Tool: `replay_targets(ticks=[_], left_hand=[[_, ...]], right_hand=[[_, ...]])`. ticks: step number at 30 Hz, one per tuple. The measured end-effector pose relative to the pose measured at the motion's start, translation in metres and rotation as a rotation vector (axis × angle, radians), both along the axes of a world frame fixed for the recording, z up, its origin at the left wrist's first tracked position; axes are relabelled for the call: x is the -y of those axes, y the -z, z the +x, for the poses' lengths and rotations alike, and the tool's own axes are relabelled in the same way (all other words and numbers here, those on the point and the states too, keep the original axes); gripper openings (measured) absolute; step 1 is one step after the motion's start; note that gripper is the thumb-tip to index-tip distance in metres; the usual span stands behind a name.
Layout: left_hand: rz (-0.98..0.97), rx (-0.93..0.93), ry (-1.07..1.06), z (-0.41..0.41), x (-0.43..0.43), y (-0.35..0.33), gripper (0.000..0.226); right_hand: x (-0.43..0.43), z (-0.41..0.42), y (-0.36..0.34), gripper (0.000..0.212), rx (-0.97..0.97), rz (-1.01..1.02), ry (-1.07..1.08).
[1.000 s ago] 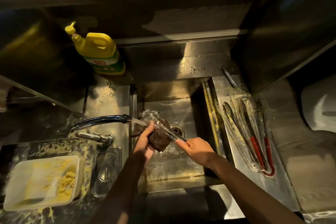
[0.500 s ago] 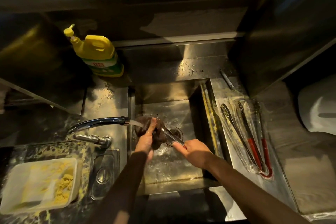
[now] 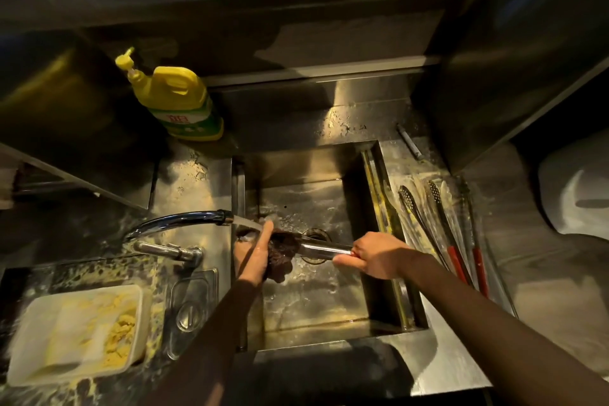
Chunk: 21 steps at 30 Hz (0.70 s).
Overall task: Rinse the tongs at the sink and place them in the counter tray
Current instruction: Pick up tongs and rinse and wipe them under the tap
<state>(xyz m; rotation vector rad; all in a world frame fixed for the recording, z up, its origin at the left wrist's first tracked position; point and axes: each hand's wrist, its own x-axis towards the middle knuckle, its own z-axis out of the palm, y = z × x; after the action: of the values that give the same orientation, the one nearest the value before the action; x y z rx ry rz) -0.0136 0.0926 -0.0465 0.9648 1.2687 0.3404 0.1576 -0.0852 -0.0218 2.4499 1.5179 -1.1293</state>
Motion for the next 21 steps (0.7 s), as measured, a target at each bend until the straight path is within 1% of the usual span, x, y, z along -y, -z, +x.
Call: replay_targets(ticks=[1, 2, 5, 7, 8, 10, 12, 14, 16, 19, 20, 21], left_hand=[[0.011, -0.005, -0.012, -0.002, 0.001, 0.003, 0.028], [-0.004, -0.013, -0.025, -0.003, 0.001, 0.003, 0.029], [-0.103, -0.067, -0.03, -0.005, 0.0, -0.003, 0.051], [-0.185, -0.069, 0.023, -0.006, 0.003, -0.009, 0.055], [-0.218, -0.067, 0.037, -0.005, 0.006, -0.013, 0.049], [-0.295, -0.018, 0.003, -0.001, 0.011, -0.02, 0.035], [-0.378, 0.061, -0.106, 0.006, 0.019, -0.024, 0.028], [-0.43, 0.117, -0.184, 0.012, 0.024, -0.032, 0.021], [-0.422, 0.129, -0.212, 0.014, 0.03, -0.033, 0.024], [-0.297, 0.045, -0.189, 0.013, 0.037, -0.022, 0.054], [-0.264, 0.012, -0.162, 0.013, 0.04, -0.024, 0.059], [-0.219, -0.012, -0.148, 0.013, 0.045, -0.031, 0.056]], right_hand=[[0.002, 0.003, -0.004, 0.083, 0.025, -0.012, -0.001], [0.004, 0.005, -0.006, 0.083, 0.038, -0.024, 0.009], [0.016, 0.01, -0.01, 0.077, 0.059, -0.019, 0.107], [0.025, 0.009, -0.011, 0.067, 0.082, 0.06, 0.235], [0.028, 0.007, -0.01, 0.064, 0.081, 0.107, 0.297], [0.033, 0.006, -0.009, 0.058, 0.084, 0.144, 0.338], [0.037, 0.006, -0.007, 0.056, 0.109, 0.125, 0.305], [0.041, 0.006, -0.005, 0.057, 0.161, 0.155, 0.276], [0.044, 0.004, -0.006, 0.06, 0.196, 0.191, 0.273], [0.05, -0.001, -0.014, 0.058, 0.184, 0.214, 0.3], [0.051, -0.002, -0.017, 0.056, 0.16, 0.235, 0.33], [0.053, -0.001, -0.02, 0.056, 0.138, 0.25, 0.357]])
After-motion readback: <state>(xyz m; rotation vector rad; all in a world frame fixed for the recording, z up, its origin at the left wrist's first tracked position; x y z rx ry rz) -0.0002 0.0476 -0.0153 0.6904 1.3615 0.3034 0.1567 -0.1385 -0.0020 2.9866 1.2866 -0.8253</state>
